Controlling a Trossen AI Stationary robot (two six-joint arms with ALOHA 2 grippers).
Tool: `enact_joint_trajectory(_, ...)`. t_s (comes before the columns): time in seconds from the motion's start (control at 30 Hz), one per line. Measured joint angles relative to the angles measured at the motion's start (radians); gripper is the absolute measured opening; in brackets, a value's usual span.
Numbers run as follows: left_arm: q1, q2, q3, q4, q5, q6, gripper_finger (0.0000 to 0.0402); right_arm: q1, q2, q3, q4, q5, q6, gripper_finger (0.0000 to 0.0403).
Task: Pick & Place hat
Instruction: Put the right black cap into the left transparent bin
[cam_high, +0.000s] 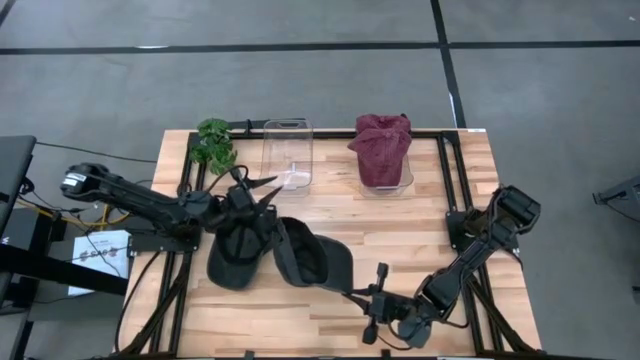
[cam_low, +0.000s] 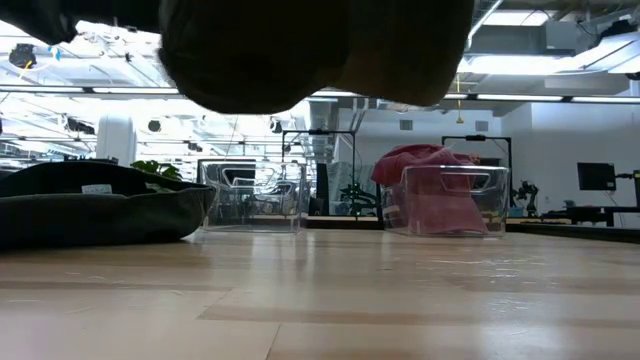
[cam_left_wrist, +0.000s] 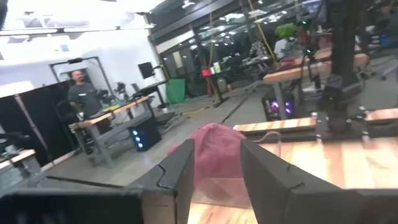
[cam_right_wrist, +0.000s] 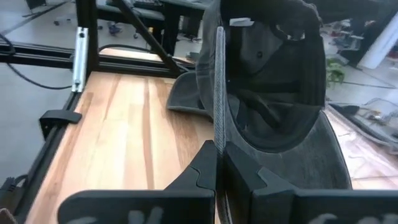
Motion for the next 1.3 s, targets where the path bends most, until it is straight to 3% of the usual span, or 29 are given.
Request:
enact_joint_trajectory(0.5,0.019,0.381,0.192,0.054,0.019,0.044,0.0087,-0.045,0.003,0.001,-0.007,-0.026,-0.027,0.0001)
enact_joint_trajectory(0.67,-0.054,0.407,0.215,0.054,0.116,0.031,0.0081,-0.036,0.004,0.001,-0.017,0.029,-0.028,0.0001)
enact_joint_trajectory(1.0,-0.183,0.409,0.214,0.023,0.124,0.009,0.007,-0.032,0.004,0.001,-0.015,0.084,-0.031,0.0001)
enact_joint_trajectory(1.13,-0.24,0.409,0.214,0.032,0.229,0.038,0.0063,-0.032,0.005,0.001,-0.016,0.075,-0.031,0.0001)
enact_joint_trajectory(1.3,-0.259,0.407,0.214,0.062,0.228,0.114,0.0052,-0.03,0.005,0.001,-0.023,0.076,-0.029,0.0001)
